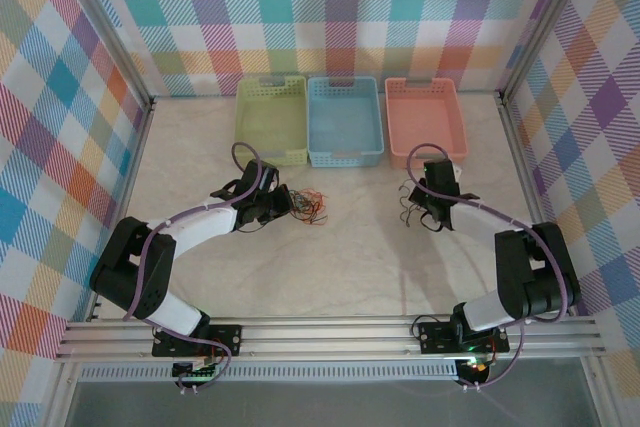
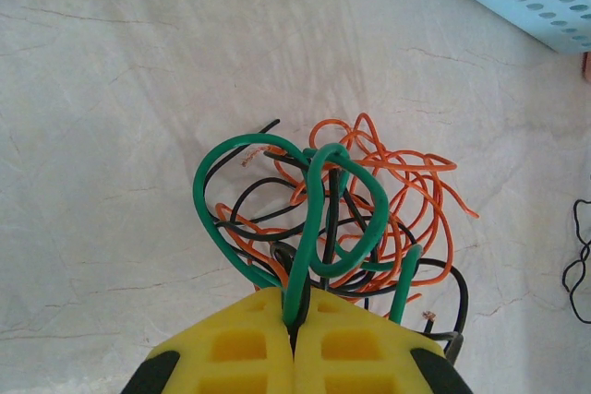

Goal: Untangle the cables

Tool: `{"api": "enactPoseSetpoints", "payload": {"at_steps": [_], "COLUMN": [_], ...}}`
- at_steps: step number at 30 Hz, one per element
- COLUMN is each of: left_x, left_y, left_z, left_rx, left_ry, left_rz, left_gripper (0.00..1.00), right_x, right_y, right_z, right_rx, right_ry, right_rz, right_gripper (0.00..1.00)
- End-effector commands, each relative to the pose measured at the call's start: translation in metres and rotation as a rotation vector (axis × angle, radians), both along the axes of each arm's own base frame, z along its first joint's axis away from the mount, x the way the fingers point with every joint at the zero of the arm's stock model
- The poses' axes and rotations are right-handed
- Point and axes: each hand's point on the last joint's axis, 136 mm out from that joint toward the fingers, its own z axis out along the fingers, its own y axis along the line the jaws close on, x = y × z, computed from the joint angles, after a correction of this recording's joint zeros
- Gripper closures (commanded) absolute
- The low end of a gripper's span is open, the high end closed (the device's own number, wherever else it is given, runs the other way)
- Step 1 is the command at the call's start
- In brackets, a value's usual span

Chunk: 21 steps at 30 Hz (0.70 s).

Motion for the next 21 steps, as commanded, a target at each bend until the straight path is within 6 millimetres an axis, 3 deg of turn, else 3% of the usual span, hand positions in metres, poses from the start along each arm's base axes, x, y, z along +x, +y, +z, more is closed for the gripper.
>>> {"api": "enactPoseSetpoints", "payload": {"at_steps": [1, 16, 18, 21], "left_x": [0.001, 0.002, 0.001, 0.001], "left_y": [-0.007, -0.008, -0.009, -0.009], "left_z": [0.002, -0.002, -0.002, -0.002], "left_rx": [-0.01, -0.017, -0.021, -0.019], "left_ry": [0.007, 0.023, 0.023, 0.023], "left_rz": [-0.021, -0.021, -0.023, -0.022], "left_gripper": [1.0, 1.0, 1.0, 1.0], "right_x": [0.008, 0.0, -0.003, -0.01], "right_y": [0.017, 0.087, 0.102, 0.12], "right_z": [0.022, 0.076, 0.093, 0.138], "right_rx": [0.067, 0.256, 0.3, 0.305], "right_ry": [-0.104, -0.325, -0.353, -0.426], "right_rz": [0.086, 0.42, 0.485, 0.555], "right_gripper": [1.0, 1.0, 1.0, 1.0]}}
